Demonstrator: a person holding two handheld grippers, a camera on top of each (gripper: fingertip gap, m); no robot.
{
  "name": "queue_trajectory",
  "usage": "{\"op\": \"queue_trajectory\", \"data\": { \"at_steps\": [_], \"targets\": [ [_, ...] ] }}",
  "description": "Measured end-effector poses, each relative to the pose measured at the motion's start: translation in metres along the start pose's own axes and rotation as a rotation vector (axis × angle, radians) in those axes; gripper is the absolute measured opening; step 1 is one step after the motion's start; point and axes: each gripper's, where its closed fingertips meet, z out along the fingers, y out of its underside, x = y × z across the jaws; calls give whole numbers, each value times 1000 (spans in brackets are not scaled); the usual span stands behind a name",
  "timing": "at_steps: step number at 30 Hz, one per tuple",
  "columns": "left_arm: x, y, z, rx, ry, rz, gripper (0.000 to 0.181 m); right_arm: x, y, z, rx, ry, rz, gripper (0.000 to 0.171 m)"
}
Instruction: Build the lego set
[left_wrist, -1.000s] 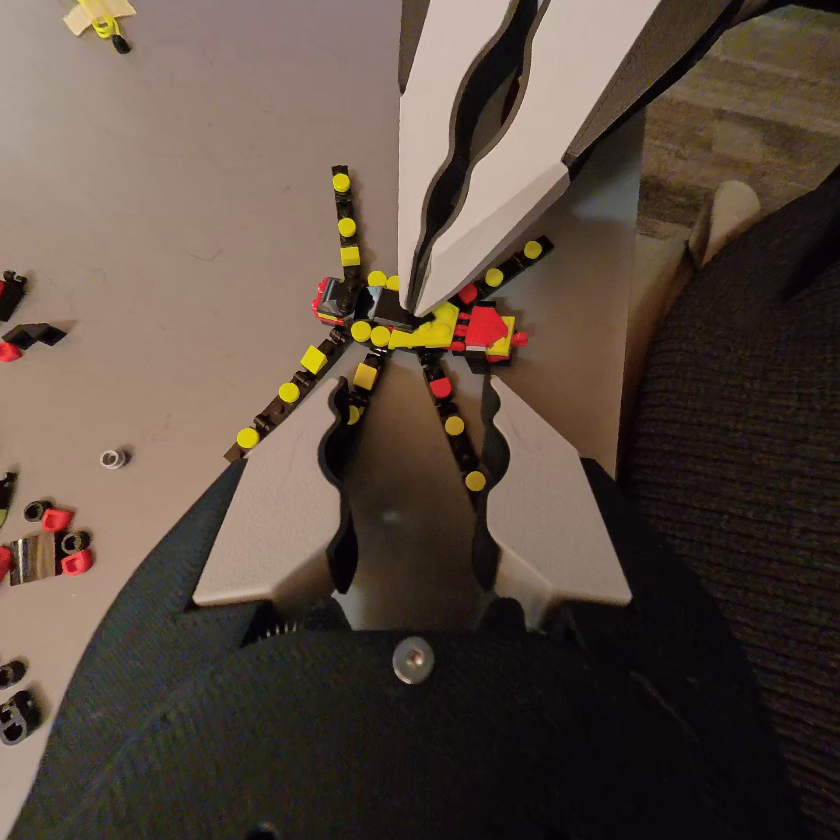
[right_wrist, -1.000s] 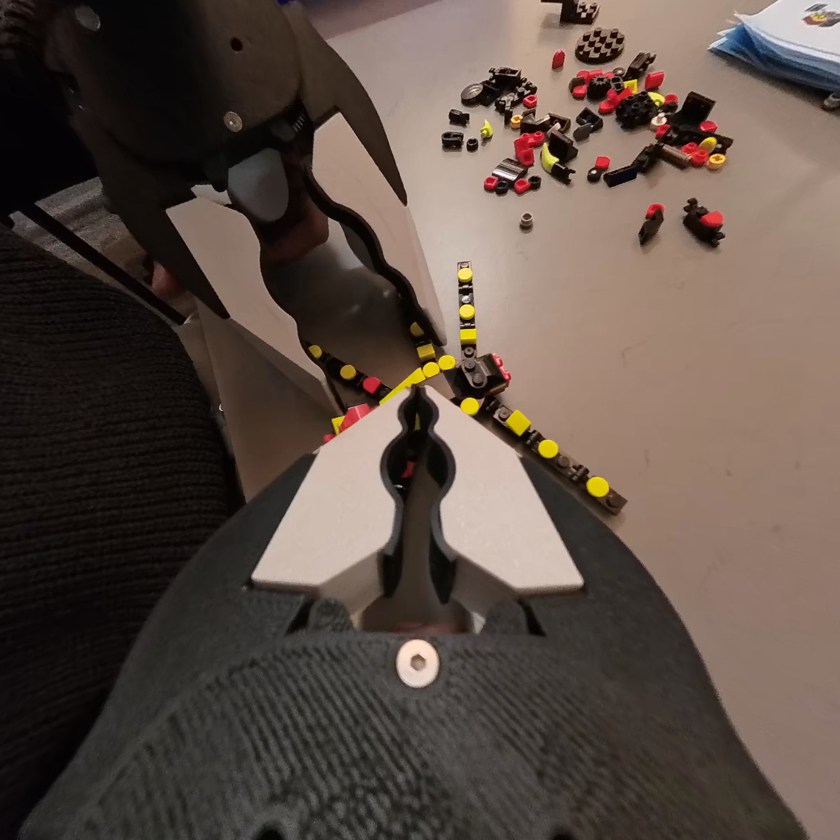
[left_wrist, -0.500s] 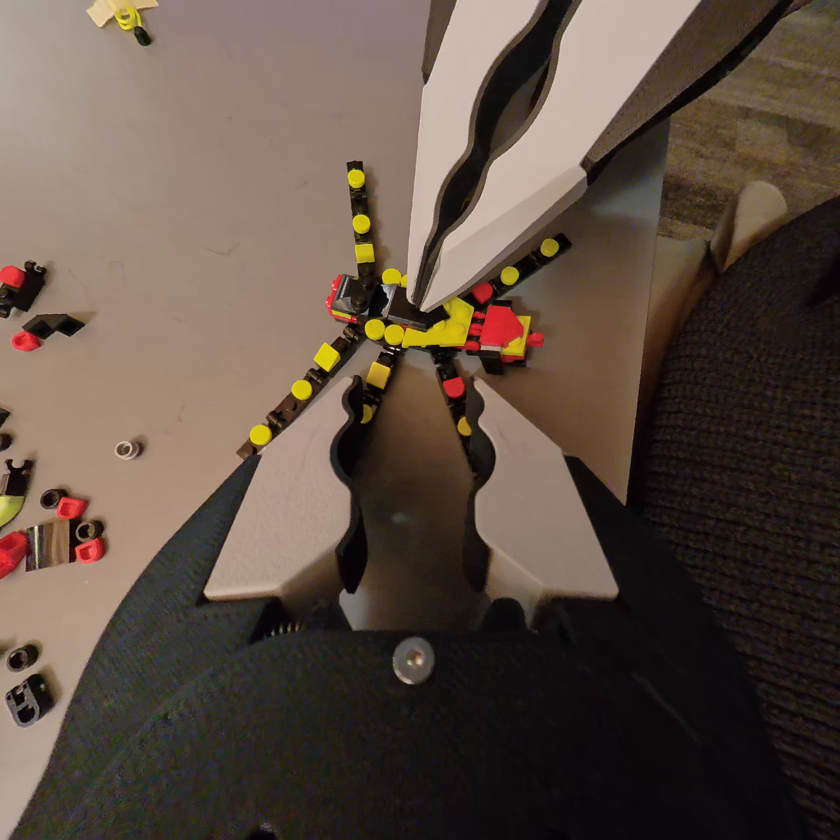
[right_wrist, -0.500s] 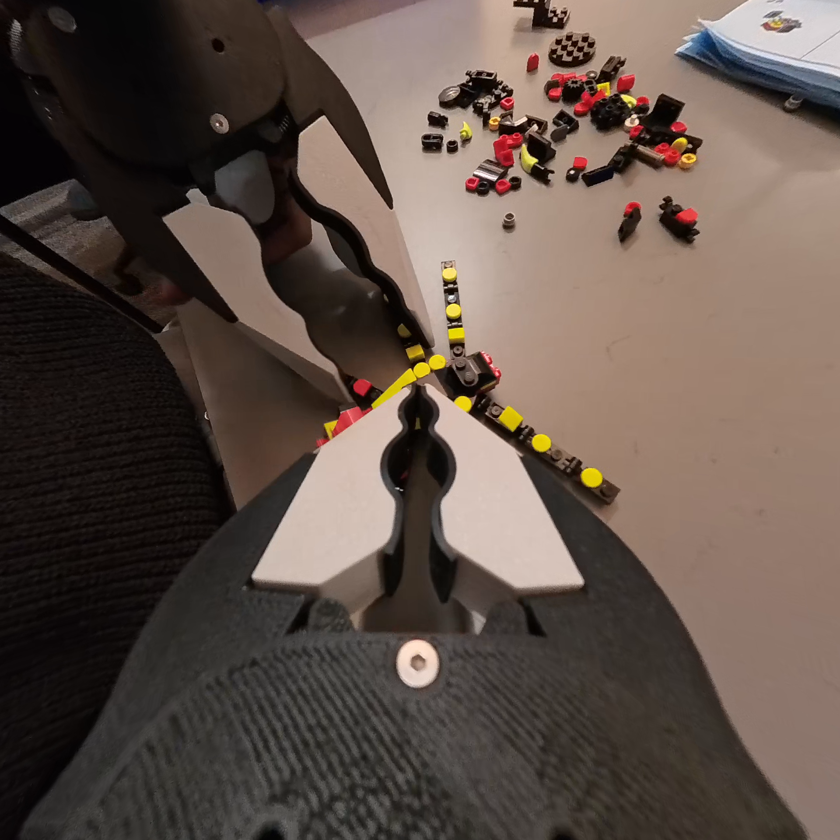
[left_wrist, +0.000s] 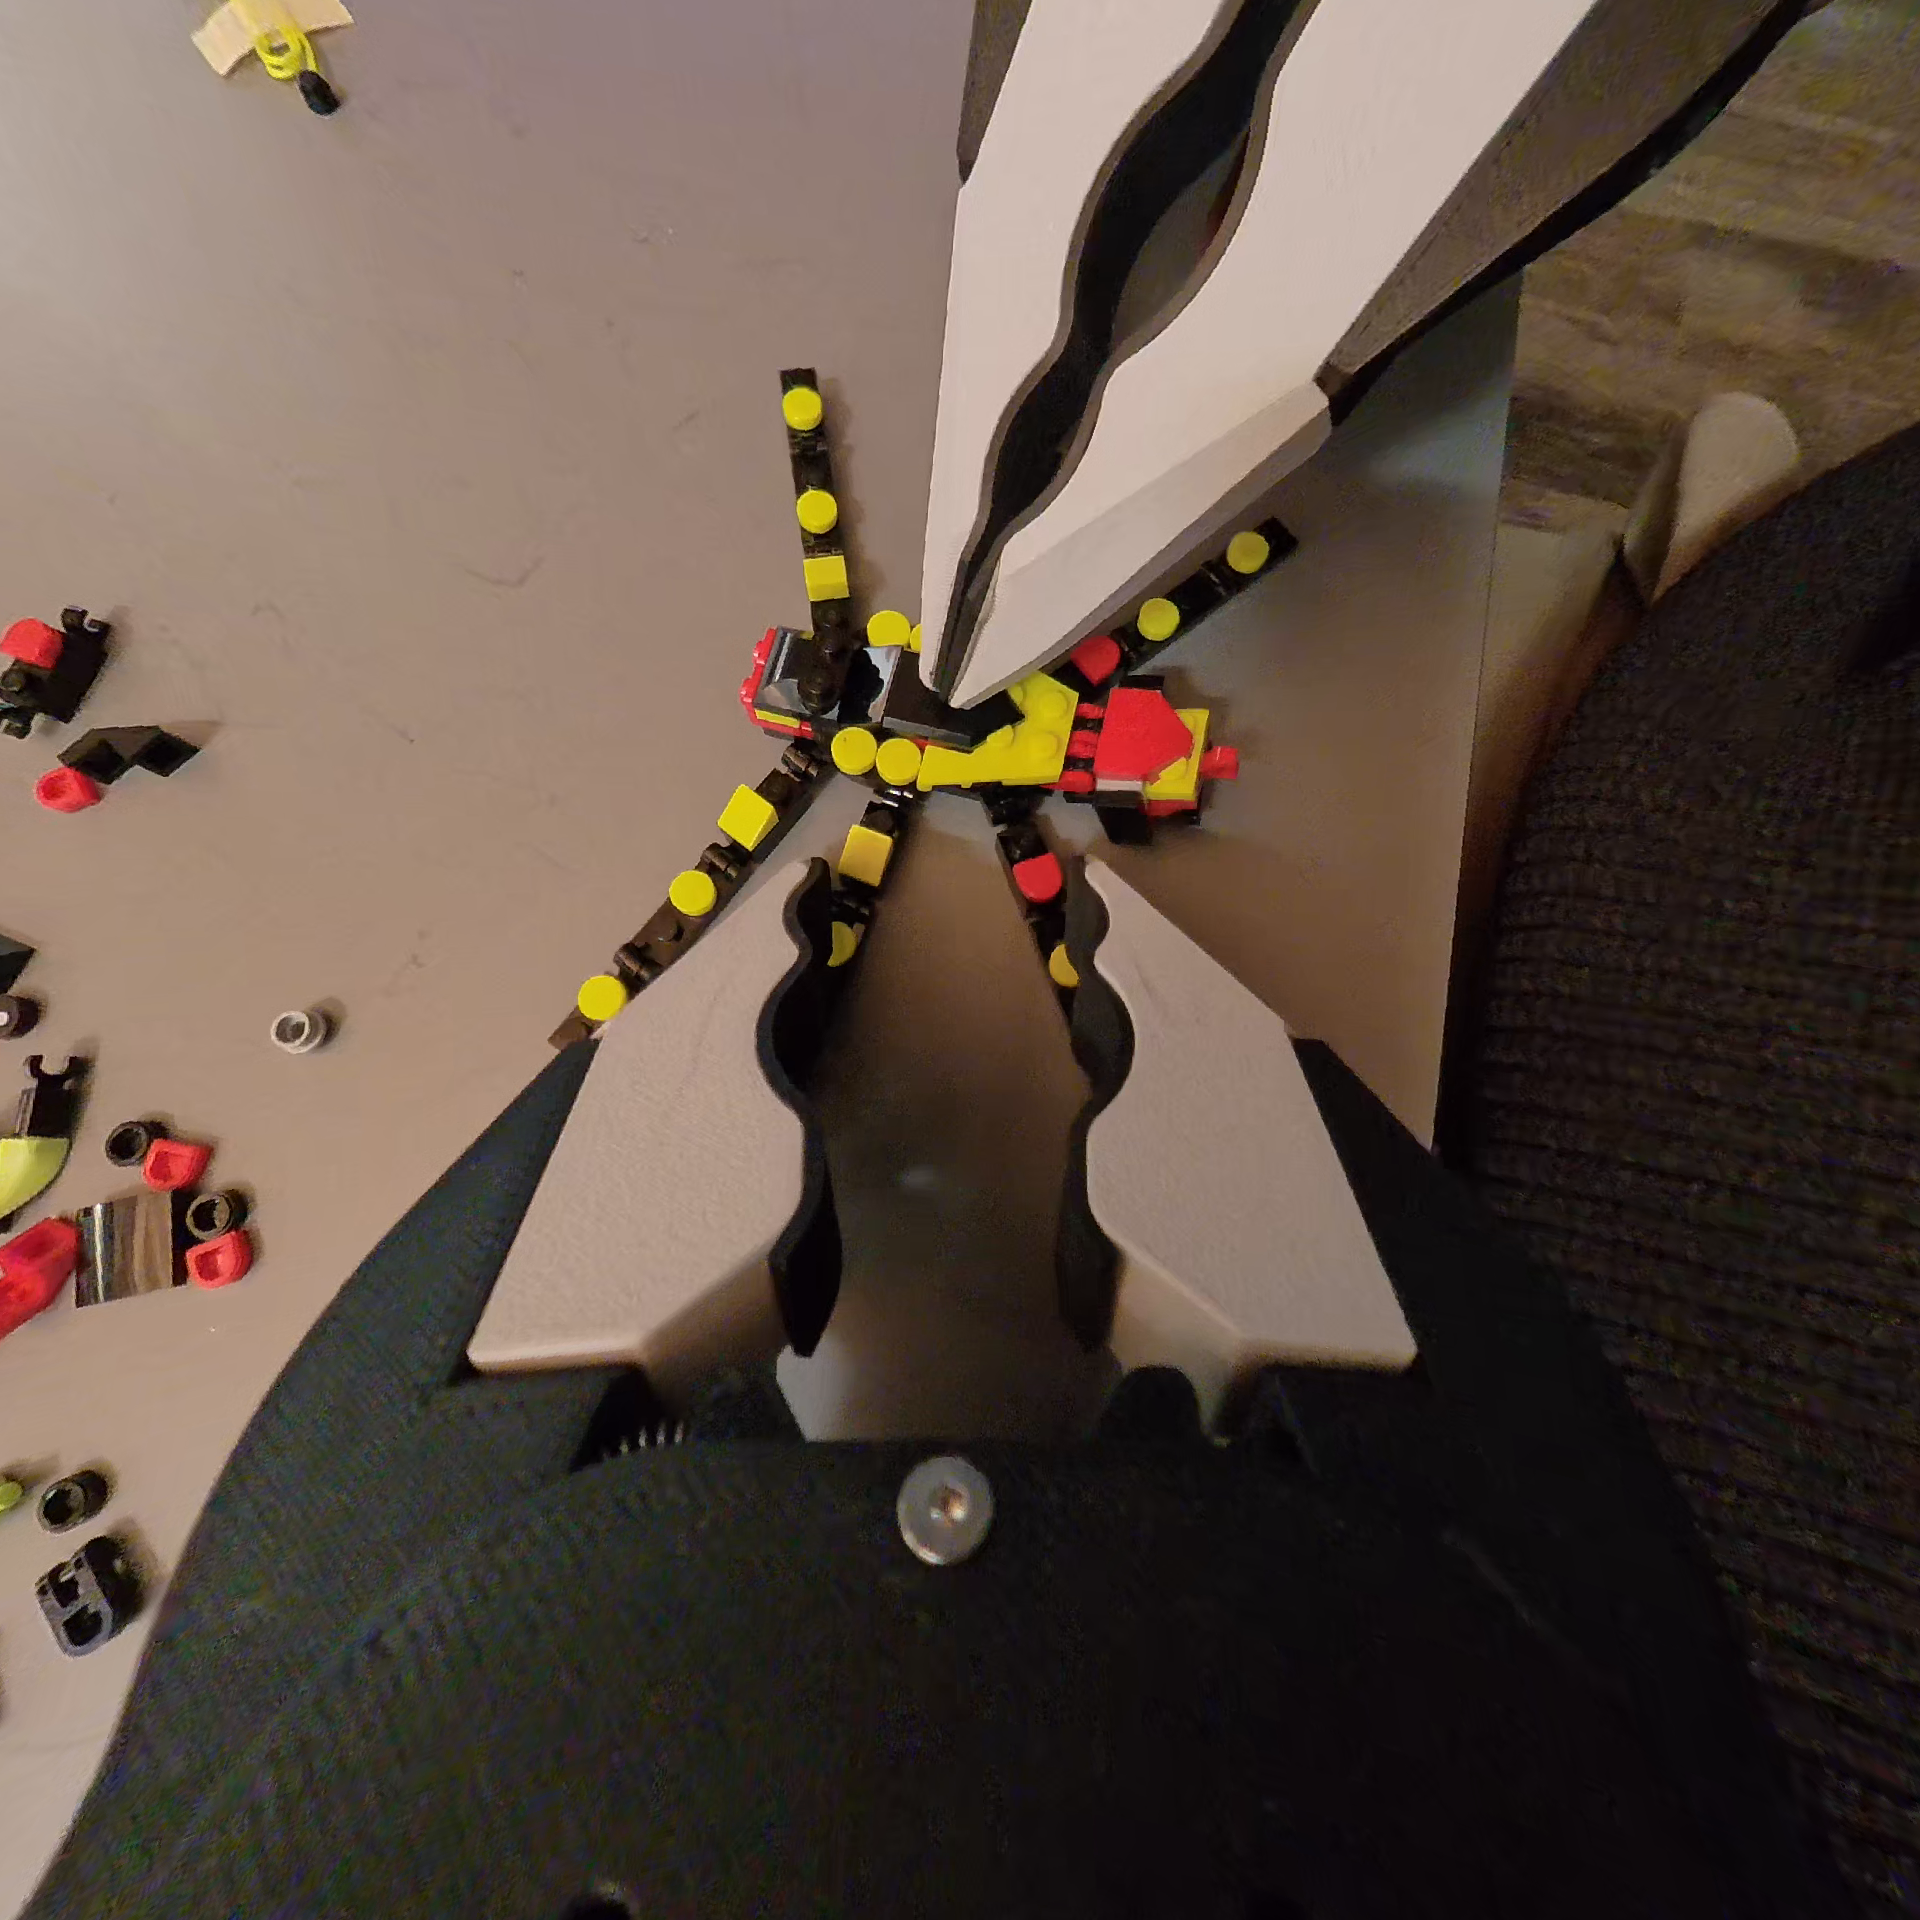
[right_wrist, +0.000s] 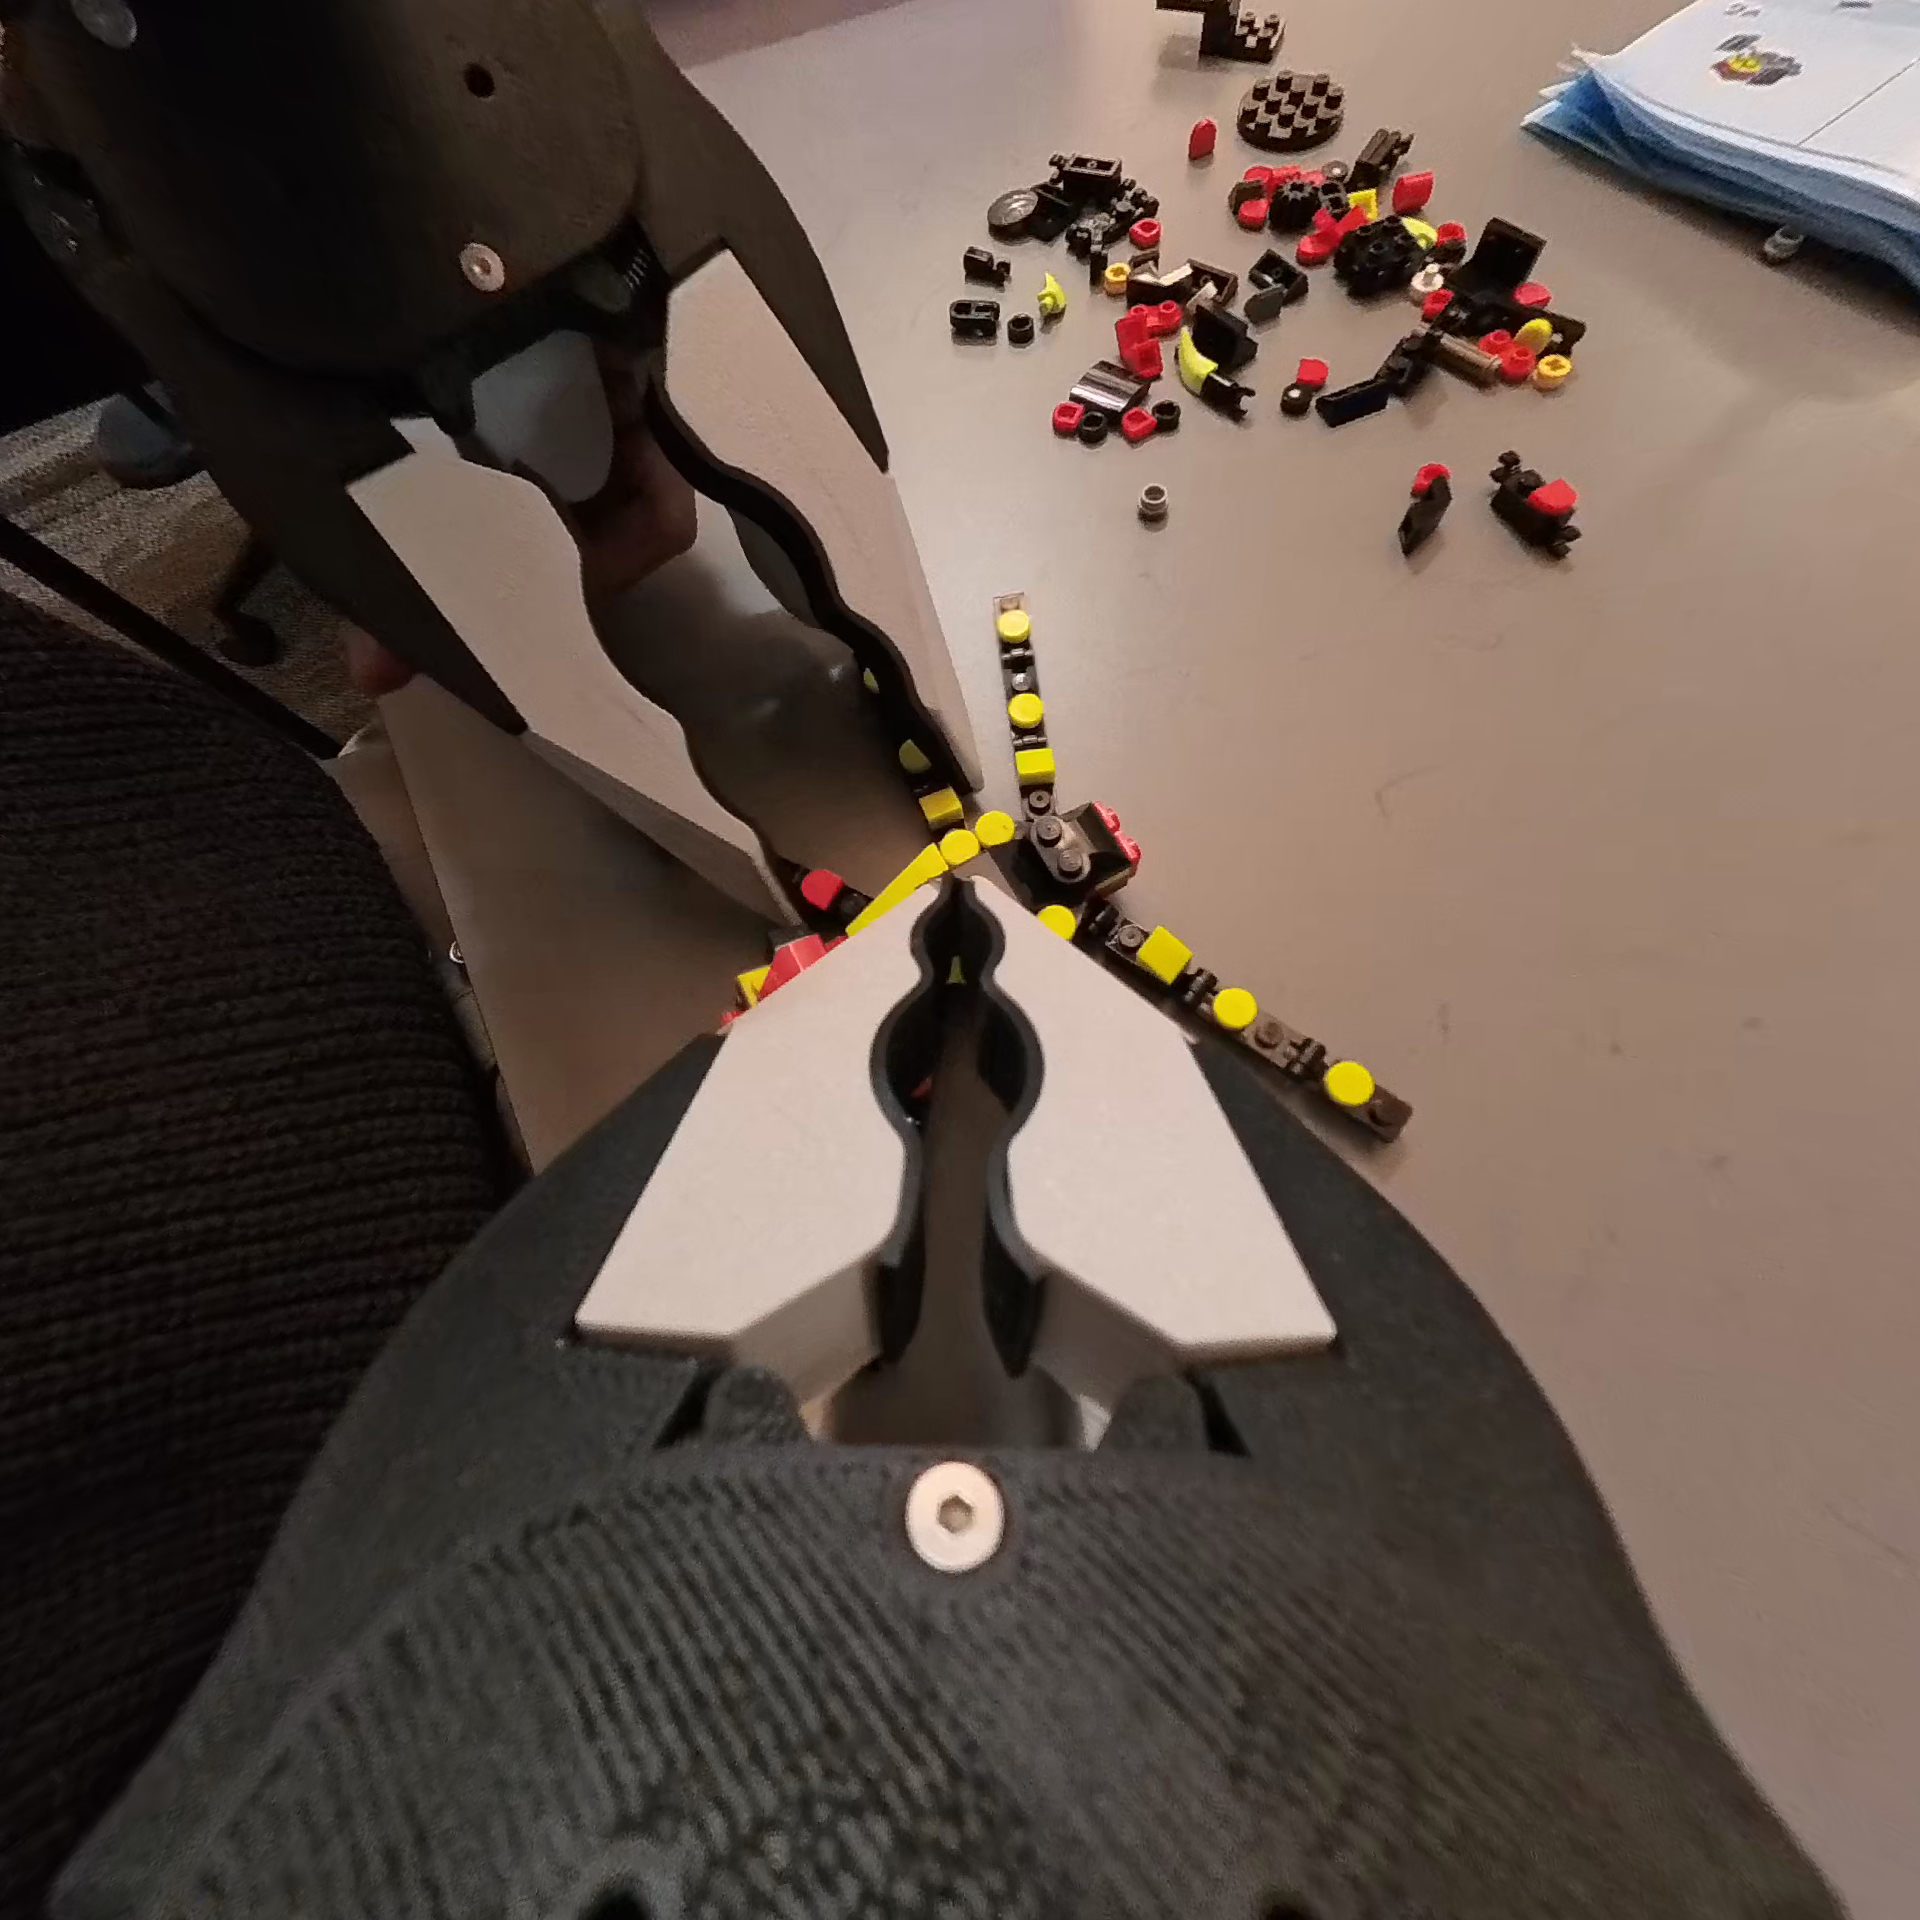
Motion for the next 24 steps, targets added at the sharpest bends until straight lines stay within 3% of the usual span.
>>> {"op": "queue_trajectory", "data": {
  "at_steps": [11,19,24],
  "targets": [
    [-26,13,-29,32,9,-39,46,0,0,0,2,-1,2,0],
    [-22,20,-19,-9,-1,2,33,0,0,0,-3,5,6,0],
    [-16,20,-19,-7,36,9,34,0,0,0,-7,12,5,0]
  ]
}}
